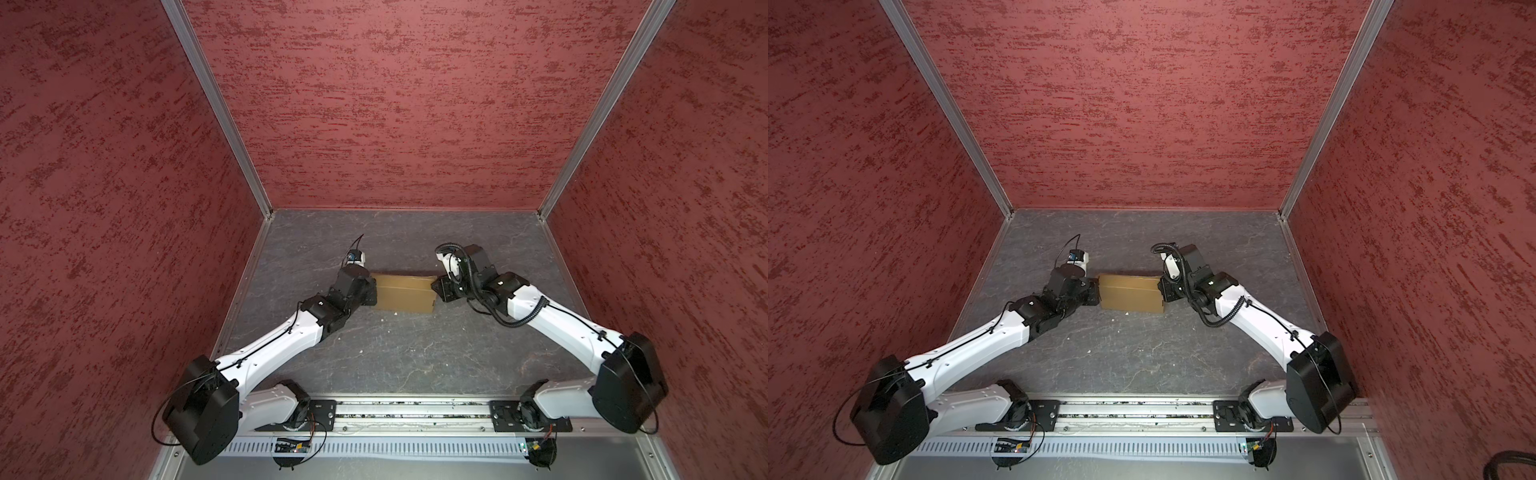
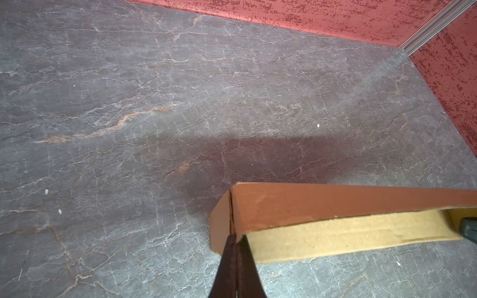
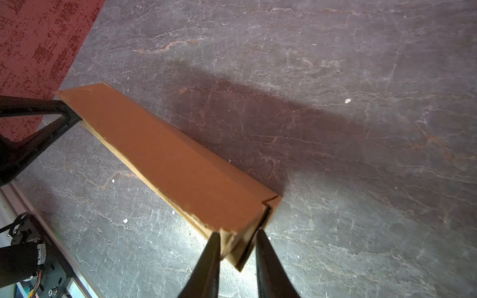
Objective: Fold the paper box
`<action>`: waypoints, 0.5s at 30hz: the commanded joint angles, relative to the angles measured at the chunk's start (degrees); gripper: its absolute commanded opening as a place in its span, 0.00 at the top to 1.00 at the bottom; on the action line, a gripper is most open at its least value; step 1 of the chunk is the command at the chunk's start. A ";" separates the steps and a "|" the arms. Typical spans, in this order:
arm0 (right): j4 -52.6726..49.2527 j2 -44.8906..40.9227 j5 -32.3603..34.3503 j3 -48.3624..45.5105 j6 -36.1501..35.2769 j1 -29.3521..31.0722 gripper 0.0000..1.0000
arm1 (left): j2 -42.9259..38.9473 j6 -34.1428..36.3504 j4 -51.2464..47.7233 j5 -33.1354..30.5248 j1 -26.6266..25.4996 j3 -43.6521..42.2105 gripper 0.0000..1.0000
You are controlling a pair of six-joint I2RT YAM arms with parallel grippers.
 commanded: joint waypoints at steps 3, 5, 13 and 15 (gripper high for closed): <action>0.80 -0.52 0.70 1.61 0.70 0.35 0.76 | -0.07 -0.24 -3.18 0.98 -0.31 -1.67 1.00; 0.71 -0.60 0.70 1.60 0.63 0.34 0.76 | -0.15 -0.21 -3.20 0.95 -0.31 -1.77 1.00; 0.45 -0.90 1.05 1.44 0.62 0.30 0.78 | -0.35 -0.20 -3.28 0.97 -0.38 -1.80 1.00; 0.23 -1.10 1.23 1.46 0.53 0.34 0.78 | -0.33 -0.20 -3.24 0.97 -0.38 -1.76 1.00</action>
